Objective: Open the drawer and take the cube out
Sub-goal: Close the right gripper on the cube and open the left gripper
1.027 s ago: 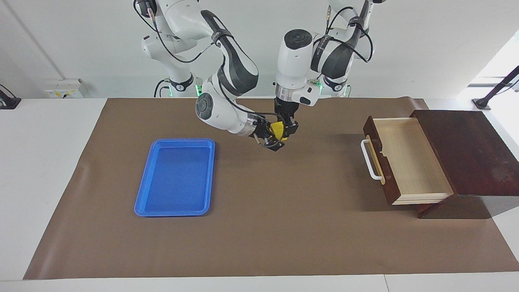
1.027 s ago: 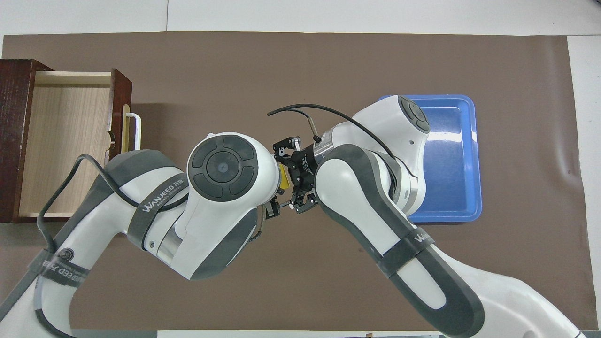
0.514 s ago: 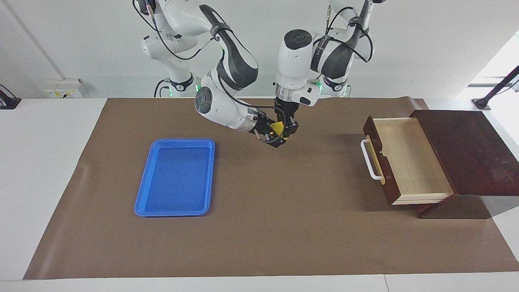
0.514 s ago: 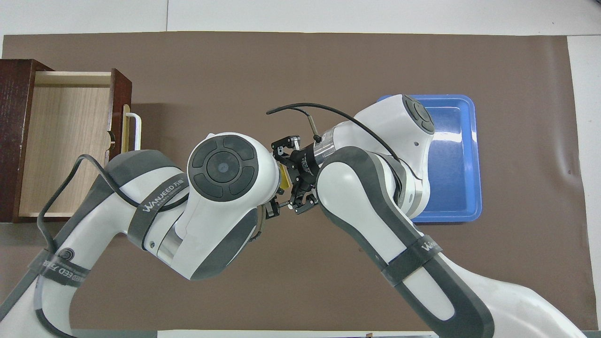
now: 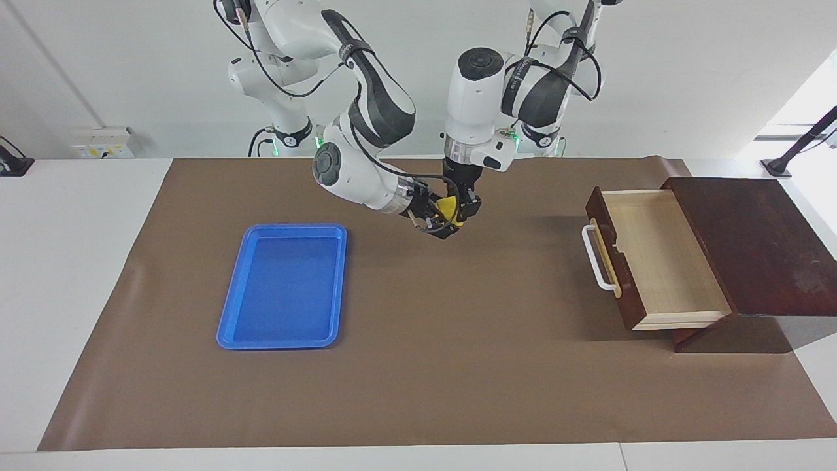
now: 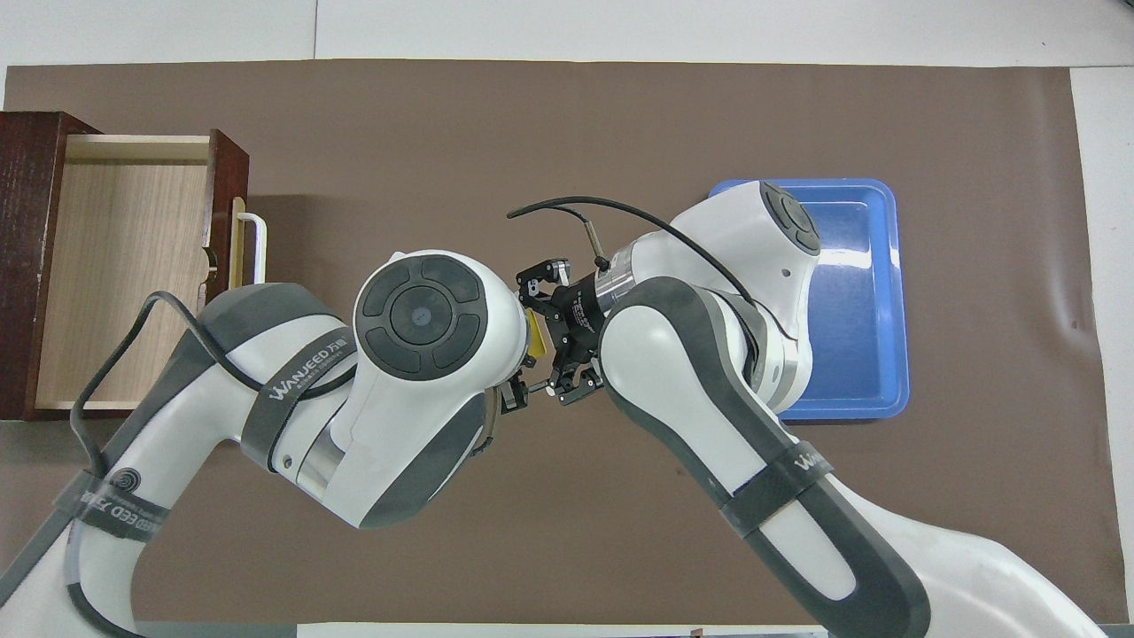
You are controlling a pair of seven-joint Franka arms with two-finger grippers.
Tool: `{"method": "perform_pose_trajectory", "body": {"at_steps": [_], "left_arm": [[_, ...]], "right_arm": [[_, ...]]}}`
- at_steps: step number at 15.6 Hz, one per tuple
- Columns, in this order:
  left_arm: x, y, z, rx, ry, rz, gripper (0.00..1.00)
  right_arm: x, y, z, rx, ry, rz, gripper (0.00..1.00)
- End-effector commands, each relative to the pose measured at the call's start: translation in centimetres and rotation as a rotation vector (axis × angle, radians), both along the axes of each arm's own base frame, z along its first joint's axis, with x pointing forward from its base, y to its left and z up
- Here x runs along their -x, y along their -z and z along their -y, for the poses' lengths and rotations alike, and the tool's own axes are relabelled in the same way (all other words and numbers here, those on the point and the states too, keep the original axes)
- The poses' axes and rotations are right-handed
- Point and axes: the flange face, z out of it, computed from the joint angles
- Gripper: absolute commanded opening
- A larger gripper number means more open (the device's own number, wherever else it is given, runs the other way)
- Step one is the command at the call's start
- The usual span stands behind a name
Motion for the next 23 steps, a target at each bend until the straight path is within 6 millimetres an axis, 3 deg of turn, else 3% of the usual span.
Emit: {"method": "perform_pose_trajectory", "body": {"at_steps": [1, 2, 3, 4, 12, 14, 15, 16, 19, 22, 23], "left_arm": [[0.4, 0.1, -0.2, -0.011, 0.015, 0.013, 0.00], [0.4, 0.1, -0.2, -0.011, 0.015, 0.013, 0.00], [0.4, 0.0, -0.2, -0.010, 0.015, 0.014, 0.00], [0.4, 0.1, -0.2, -0.011, 0.015, 0.013, 0.00], [0.2, 0.0, -0.3, -0.010, 0.012, 0.014, 0.00], [0.2, 0.1, -0.5, -0.016, 0.010, 0.007, 0.45], [0.1, 0.0, -0.7, -0.019, 0.007, 0.004, 0.93], [0.0, -0.1, -0.8, -0.022, 0.004, 0.000, 1.00], [-0.6, -0.3, -2.2, -0.039, 0.005, -0.016, 1.00], [-2.7, 0.0, -5.9, -0.053, 0.007, -0.033, 1.00], [-3.8, 0.3, -7.9, -0.058, 0.020, -0.040, 1.00]], "right_arm": [[0.6, -0.4, 0.3, -0.001, 0.029, -0.016, 0.86], [0.6, -0.5, 0.3, -0.001, 0.031, -0.015, 0.64], [0.5, -0.5, 0.4, 0.002, 0.044, -0.024, 0.21], [0.4, -0.6, 0.5, 0.003, 0.054, -0.032, 0.00], [0.1, -1.2, 0.8, -0.005, 0.053, -0.016, 0.00], [0.0, -1.3, 0.8, -0.006, 0.053, -0.014, 0.00], [0.0, -1.3, 0.9, -0.006, 0.055, -0.014, 0.00], [-0.1, -1.3, 0.8, -0.006, 0.055, -0.014, 0.00], [-0.2, -1.3, 1.1, -0.006, 0.056, -0.015, 0.00], [-0.7, -1.5, 1.7, -0.008, 0.065, -0.018, 0.00], [-1.6, -1.6, 3.1, -0.009, 0.089, -0.017, 0.00]]}}
